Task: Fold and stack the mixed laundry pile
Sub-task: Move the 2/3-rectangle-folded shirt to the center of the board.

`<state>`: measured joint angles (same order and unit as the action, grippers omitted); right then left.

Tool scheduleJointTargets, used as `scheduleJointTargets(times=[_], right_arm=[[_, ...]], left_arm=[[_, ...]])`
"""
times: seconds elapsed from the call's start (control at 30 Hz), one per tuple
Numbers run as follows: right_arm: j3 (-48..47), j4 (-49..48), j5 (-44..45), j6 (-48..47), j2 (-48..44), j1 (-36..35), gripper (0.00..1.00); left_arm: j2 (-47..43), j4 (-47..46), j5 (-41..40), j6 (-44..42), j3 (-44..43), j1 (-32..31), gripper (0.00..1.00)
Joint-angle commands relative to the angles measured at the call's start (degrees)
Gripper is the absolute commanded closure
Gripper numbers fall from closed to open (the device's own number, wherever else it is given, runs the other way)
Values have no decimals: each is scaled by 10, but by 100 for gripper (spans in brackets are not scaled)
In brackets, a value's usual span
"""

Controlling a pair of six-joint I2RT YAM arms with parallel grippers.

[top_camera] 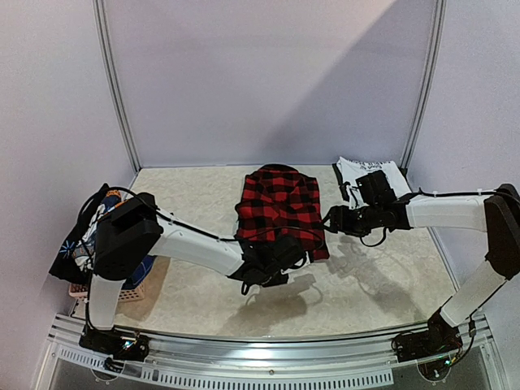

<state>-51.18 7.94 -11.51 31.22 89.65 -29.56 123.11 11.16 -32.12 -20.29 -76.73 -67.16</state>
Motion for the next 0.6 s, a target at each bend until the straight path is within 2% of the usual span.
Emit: scheduleJointTargets(times=[0.0,0.37,0.57], right_arm=[[-13,-12,-22,5,7,2,31],[-6,-14,-51,9,-1,2,34],[-4,-18,-77,11,-4,0,41]], left_arm=[[-16,63,39,34,29,-30,100],[-58,111,49,90,59,-83,100],[-88,142,67,116,69,-112,100]])
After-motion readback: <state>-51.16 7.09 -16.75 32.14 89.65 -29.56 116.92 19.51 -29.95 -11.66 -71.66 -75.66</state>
